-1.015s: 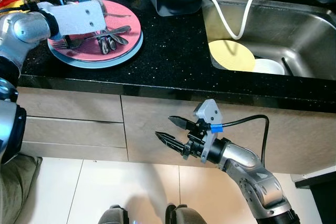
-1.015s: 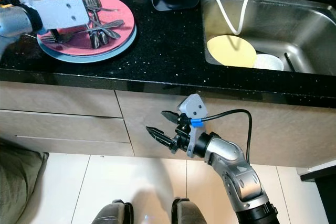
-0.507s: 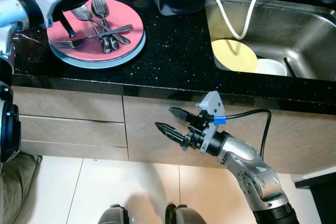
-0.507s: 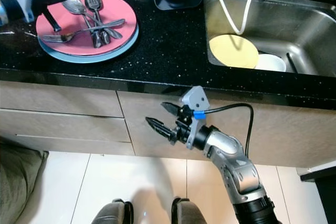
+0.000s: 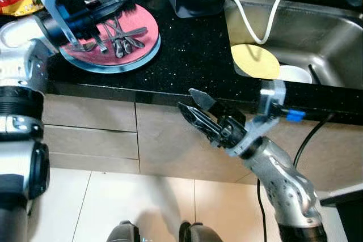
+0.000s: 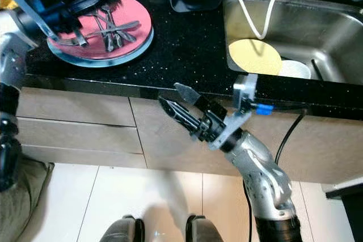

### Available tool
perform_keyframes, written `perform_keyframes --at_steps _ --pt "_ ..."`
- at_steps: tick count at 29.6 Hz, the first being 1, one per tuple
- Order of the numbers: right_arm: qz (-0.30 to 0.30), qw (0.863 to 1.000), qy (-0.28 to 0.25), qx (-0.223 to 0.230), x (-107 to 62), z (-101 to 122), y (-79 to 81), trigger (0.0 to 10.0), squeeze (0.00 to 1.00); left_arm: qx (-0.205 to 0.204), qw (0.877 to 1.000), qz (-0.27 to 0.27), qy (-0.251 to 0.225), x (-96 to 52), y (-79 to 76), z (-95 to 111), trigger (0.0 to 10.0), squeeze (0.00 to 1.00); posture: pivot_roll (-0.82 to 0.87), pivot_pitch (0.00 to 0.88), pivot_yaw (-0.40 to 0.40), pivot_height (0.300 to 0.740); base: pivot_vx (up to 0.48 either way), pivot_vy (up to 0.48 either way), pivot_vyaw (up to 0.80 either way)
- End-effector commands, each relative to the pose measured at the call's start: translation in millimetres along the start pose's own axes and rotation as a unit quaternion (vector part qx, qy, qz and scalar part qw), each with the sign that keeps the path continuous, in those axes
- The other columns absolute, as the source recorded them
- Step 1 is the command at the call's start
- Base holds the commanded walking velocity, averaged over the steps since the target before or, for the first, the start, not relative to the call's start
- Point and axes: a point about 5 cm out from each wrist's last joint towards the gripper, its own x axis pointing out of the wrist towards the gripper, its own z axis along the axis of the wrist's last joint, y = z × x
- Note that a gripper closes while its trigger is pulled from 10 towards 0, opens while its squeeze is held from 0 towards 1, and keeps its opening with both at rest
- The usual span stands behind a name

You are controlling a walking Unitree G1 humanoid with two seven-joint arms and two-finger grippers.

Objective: Kitchen organization

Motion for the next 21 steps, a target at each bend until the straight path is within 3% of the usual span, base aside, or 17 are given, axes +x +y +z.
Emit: perform_keyframes --at_steps 1,2,4,7,8,9,10,11,12,13,15,19,21 --pt "0.035 0.999 -0.012 0.014 -1.8 6 8.1 10.0 0.0 -0.021 0.999 -0.016 -0.02 3.6 -8.6 0 0.0 0.0 0.04 0.166 -0.031 0.74 0.0 0.0 0.0" --pt "0.037 0.999 -0.028 0.015 -0.9 11 7.3 10.0 0.0 -0.046 0.998 -0.024 -0.031 4.2 -17.5 -2 0.0 0.0 0.04 0.161 -0.033 0.74 0.0 0.0 0.0" --pt "0.037 0.999 -0.028 0.015 -0.9 11 7.3 10.0 0.0 -0.046 0.998 -0.024 -0.031 4.2 -17.5 -2 0.0 0.0 0.04 0.161 -0.033 0.74 0.0 0.0 0.0" --pt "-0.026 0.995 -0.099 0.005 11.2 31 -13.2 10.0 0.0 -0.142 0.985 -0.071 -0.073 12.0 -53.2 -7 0.0 0.0 0.05 0.15 -0.031 0.74 0.0 0.0 0.0" --pt "-0.039 0.993 -0.113 0.004 14.6 35 -17.3 10.0 0.29 -0.163 0.98 -0.083 -0.08 14.4 -62.1 -10 0.0 0.0 0.05 0.15 -0.031 0.74 0.0 0.0 0.0" --pt "-0.041 0.991 -0.128 0.002 18.1 40 -18.8 10.0 1.0 -0.207 0.969 -0.095 -0.091 19.1 -77.7 -15 0.0 0.0 0.05 0.146 -0.029 0.74 0.0 0.0 0.0" --pt "-0.041 0.991 -0.128 0.002 18.1 40 -18.8 10.0 1.0 -0.207 0.969 -0.095 -0.091 19.1 -77.7 -15 0.0 0.0 0.05 0.146 -0.029 0.74 0.0 0.0 0.0" --pt "-0.039 0.99 -0.135 -0.001 20.8 44 -18.7 10.0 1.0 -0.246 0.958 -0.103 -0.105 22.6 -89.4 -19 0.0 0.0 0.05 0.146 -0.028 0.74 0.0 0.0 0.0" --pt "-0.039 0.99 -0.135 -0.001 20.8 44 -18.7 10.0 1.0 -0.246 0.958 -0.103 -0.105 22.6 -89.4 -19 0.0 0.0 0.05 0.146 -0.028 0.74 0.0 0.0 0.0" --pt "-0.038 0.99 -0.136 -0.006 22.4 46 -19.2 10.0 1.0 -0.279 0.946 -0.117 -0.119 25.1 -100.4 -21 0.0 0.0 0.05 0.143 -0.025 0.74 0.0 0.0 0.0" --pt "-0.037 0.99 -0.136 -0.008 22.9 46 -19.2 10.0 1.0 -0.286 0.943 -0.122 -0.123 25.9 -103.6 -21 0.0 0.0 0.05 0.144 -0.024 0.74 0.0 0.0 0.0" --pt "0.006 0.993 -0.12 -0.016 27.0 46 -10.4 10.0 1.0 -0.35 0.914 -0.15 -0.143 33.1 -124.2 -25 0.0 0.0 0.05 0.143 -0.02 0.74 0.0 0.0 0.0" --pt "0.014 0.993 -0.116 -0.017 27.7 46 -8.7 10.0 1.0 -0.355 0.911 -0.158 -0.14 33.8 -128.9 -25 0.0 0.0 0.05 0.142 -0.018 0.74 0.0 0.0 0.0"
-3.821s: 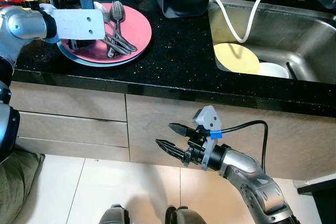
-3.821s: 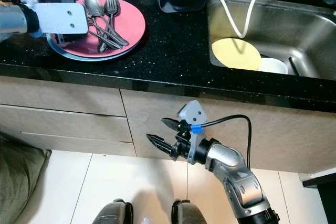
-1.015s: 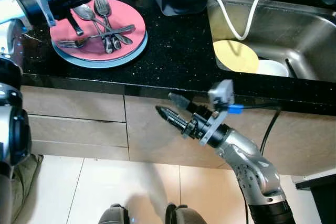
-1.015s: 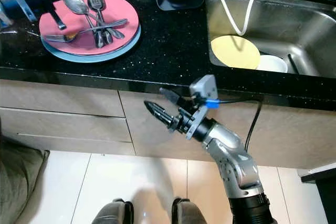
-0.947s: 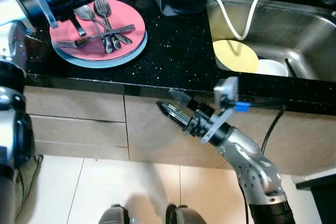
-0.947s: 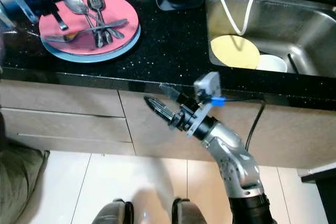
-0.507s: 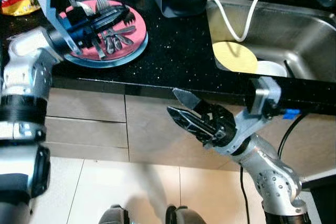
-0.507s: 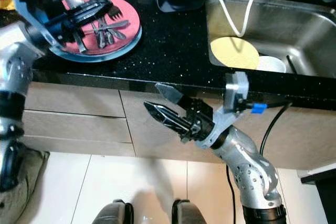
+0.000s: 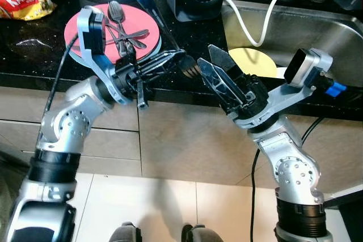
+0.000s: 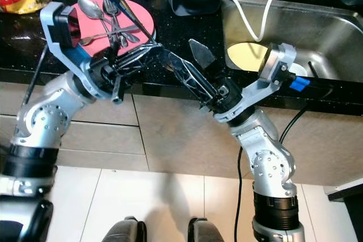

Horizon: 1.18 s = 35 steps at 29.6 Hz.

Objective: Kitchen organization

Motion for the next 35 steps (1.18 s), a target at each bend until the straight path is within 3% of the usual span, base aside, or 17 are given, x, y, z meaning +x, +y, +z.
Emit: perform_keyframes --at_steps 1,2,3,4,5,9,16,25,31,35 --pt "0.022 1.0 0.009 -0.01 2.3 1 6.0 10.0 0.73 -0.02 1.0 -0.018 0.011 3.8 -7.7 -7 0.0 0.0 0.06 0.141 -0.016 0.74 0.0 0.0 0.0" --pt "0.022 1.0 0.009 -0.01 2.3 1 6.0 10.0 0.73 -0.02 1.0 -0.018 0.011 3.8 -7.7 -7 0.0 0.0 0.06 0.141 -0.016 0.74 0.0 0.0 0.0" --pt "0.024 1.0 0.013 -0.015 3.4 1 6.8 10.0 0.21 -0.025 0.999 -0.021 0.016 4.4 -9.0 -9 0.0 0.0 0.06 0.141 -0.016 0.74 0.0 0.0 0.0" --pt "0.024 1.0 0.013 -0.015 3.4 1 6.8 10.0 0.21 -0.025 0.999 -0.021 0.016 4.4 -9.0 -9 0.0 0.0 0.06 0.141 -0.016 0.74 0.0 0.0 0.0" --pt "0.024 0.999 0.014 -0.018 5.1 1 6.7 10.0 0.0 -0.033 0.999 -0.024 0.023 4.8 -11.7 -11 0.0 0.0 0.06 0.14 -0.014 0.74 0.0 0.0 0.0" --pt "0.028 0.998 0.017 -0.05 11.9 9 5.7 10.0 0.0 -0.056 0.994 -0.03 0.086 -0.3 -20.1 -28 0.0 0.0 0.06 0.138 -0.004 0.74 0.0 0.0 0.0" --pt "0.032 0.995 0.04 -0.089 10.3 16 3.2 10.0 0.0 -0.071 0.984 -0.019 0.164 -15.5 -20.7 -34 0.0 0.0 0.06 0.137 -0.002 0.74 0.0 0.0 0.0" --pt "0.051 0.991 0.065 -0.102 6.2 15 7.1 10.0 0.0 -0.071 0.979 -0.009 0.193 -27.2 -23.4 -31 0.0 0.0 0.07 0.138 0.003 0.74 0.0 0.0 0.0" --pt "0.111 0.983 0.124 -0.079 -2.2 3 19.6 10.0 0.0 -0.069 0.976 -0.012 0.207 -29.3 -24.8 -29 0.0 0.0 0.07 0.137 0.002 0.74 0.0 0.0 0.0" --pt "0.12 0.98 0.144 -0.072 -3.7 -3 22.2 10.0 0.0 -0.07 0.975 -0.013 0.211 -29.2 -25.3 -31 0.0 0.0 0.07 0.135 0.003 0.74 0.0 0.0 0.0"
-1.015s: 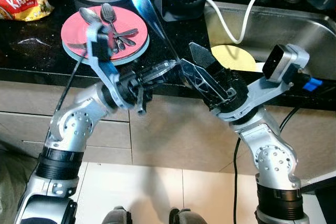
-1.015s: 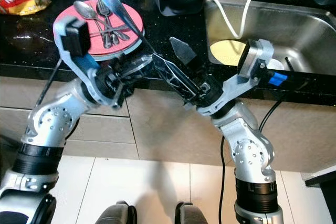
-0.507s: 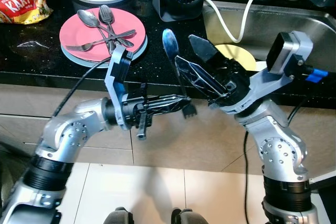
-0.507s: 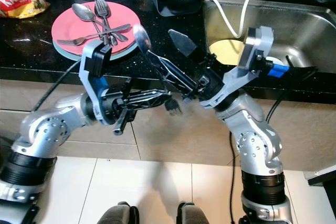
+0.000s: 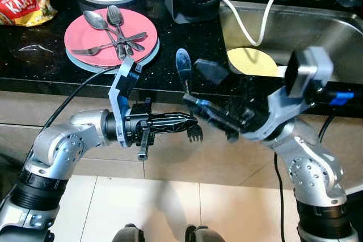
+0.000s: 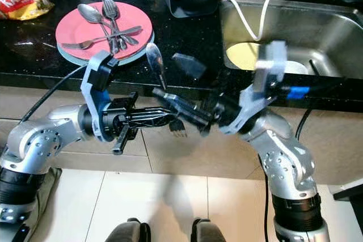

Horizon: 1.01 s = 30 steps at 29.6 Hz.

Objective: Kitchen organization

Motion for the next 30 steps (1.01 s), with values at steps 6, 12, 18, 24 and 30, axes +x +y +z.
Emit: perform_keyframes --at_steps 6,12,18,24,30 --pt "0.023 0.999 0.021 0.013 3.2 -8.8 8.2 0.0 0.0 0.0 1.0 -0.004 0.02 -0.1 -2.6 -3.5 0.0 0.0 0.06 0.134 0.005 0.74 0.0 0.0 0.0" --pt "0.021 0.999 0.021 0.017 2.7 -11.2 8.7 0.0 0.0 -0.001 1.0 -0.006 0.03 0.9 -2.3 -7.3 0.0 0.0 0.06 0.132 0.007 0.74 0.0 0.0 0.0" --pt "0.015 1.0 0.022 0.015 1.3 -11.5 7.2 0.0 0.0 -0.001 0.999 -0.008 0.033 1.7 -2.1 -9.6 0.0 0.0 0.05 0.126 0.005 0.74 0.0 0.0 0.0" --pt "0.019 0.999 0.026 0.014 1.4 -12.3 7.1 0.0 0.0 0.0 0.999 -0.008 0.032 2.5 -0.3 -10.0 0.0 0.0 0.05 0.119 0.003 0.74 0.0 0.0 0.0" --pt "0.011 1.0 0.024 0.01 1.2 -12.2 5.7 0.0 0.0 0.004 1.0 -0.005 0.027 5.2 1.3 -10.8 0.0 0.0 0.05 0.115 0.003 0.74 0.0 0.0 0.0"
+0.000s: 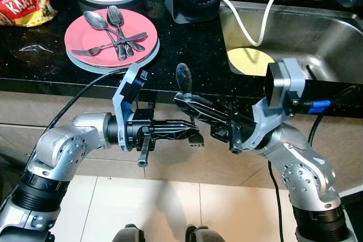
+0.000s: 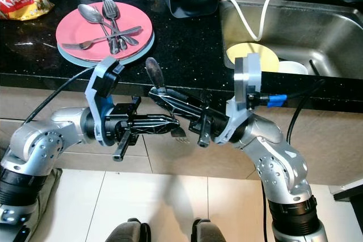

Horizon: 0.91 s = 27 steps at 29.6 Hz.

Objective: Kitchen organization

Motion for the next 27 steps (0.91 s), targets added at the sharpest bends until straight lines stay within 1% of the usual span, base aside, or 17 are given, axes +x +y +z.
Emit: perform_keyframes --at_steps 1,7,8,9,11,13,15,20,23,25,26,27 --pt "0.001 1.0 -0.006 -0.006 -0.4 1 1.4 0.0 0.0 0.003 1.0 0.008 -0.001 3.8 2.1 -4 0.0 0.0 0.05 0.114 0.003 0.74 0.0 0.0 0.0" --pt "-0.015 1.0 -0.013 -0.012 0.0 1 -2.5 0.0 0.0 0.023 0.999 0.031 -0.009 7.0 6.2 -4 0.0 0.0 0.05 0.119 0.0 0.74 0.0 0.0 0.0" --pt "-0.032 0.999 -0.019 -0.016 0.2 2 -6.6 0.0 0.0 0.019 0.997 0.07 -0.034 7.4 12.2 0 10.0 1.0 0.04 0.123 -0.006 0.74 0.0 0.0 0.0" --pt "-0.032 0.999 -0.019 -0.016 0.2 2 -6.6 0.0 0.0 0.019 0.997 0.07 -0.034 7.4 12.2 0 10.0 1.0 0.04 0.123 -0.006 0.74 0.0 0.0 0.0" --pt "-0.042 0.999 -0.025 -0.018 -0.2 4 -9.0 0.0 0.0 0.01 0.995 0.082 -0.06 8.2 13.0 3 10.0 1.0 0.02 0.129 -0.012 0.74 0.0 0.0 0.0" --pt "-0.045 0.998 -0.027 -0.019 -0.4 5 -9.3 0.0 0.0 0.008 0.994 0.082 -0.068 8.4 12.2 4 10.0 1.0 0.02 0.132 -0.012 0.74 0.0 0.0 0.0" --pt "-0.048 0.998 -0.03 -0.019 -0.5 6 -9.8 0.0 0.0 0.009 0.994 0.083 -0.073 8.1 11.8 4 10.0 1.0 0.02 0.133 -0.013 0.74 0.0 0.0 0.0" --pt "-0.087 0.994 -0.063 -0.023 2.1 10 -18.8 0.0 0.0 0.017 0.992 0.093 -0.078 7.7 12.7 6 10.0 1.0 0.03 0.13 -0.007 0.74 0.0 0.0 0.0" --pt "-0.096 0.993 -0.071 -0.024 2.7 11 -21.2 0.0 0.0 0.019 0.992 0.095 -0.078 7.4 12.9 6 10.0 1.0 0.04 0.126 -0.006 0.74 0.0 0.0 0.0" --pt "-0.129 0.987 -0.092 -0.028 2.6 16 -30.6 0.0 0.0 0.022 0.992 0.099 -0.08 7.0 11.4 7 10.0 1.0 0.05 0.119 -0.001 0.74 0.0 0.0 0.0" --pt "-0.129 0.987 -0.092 -0.028 2.6 16 -30.6 0.0 0.0 0.022 0.992 0.099 -0.08 7.0 11.4 7 10.0 1.0 0.05 0.119 -0.001 0.74 0.0 0.0 0.0" --pt "-0.146 0.983 -0.103 -0.029 1.6 18 -35.4 0.0 0.0 0.026 0.992 0.098 -0.076 7.5 9.7 7 10.0 1.0 0.06 0.114 -0.002 0.74 0.0 0.0 0.0"
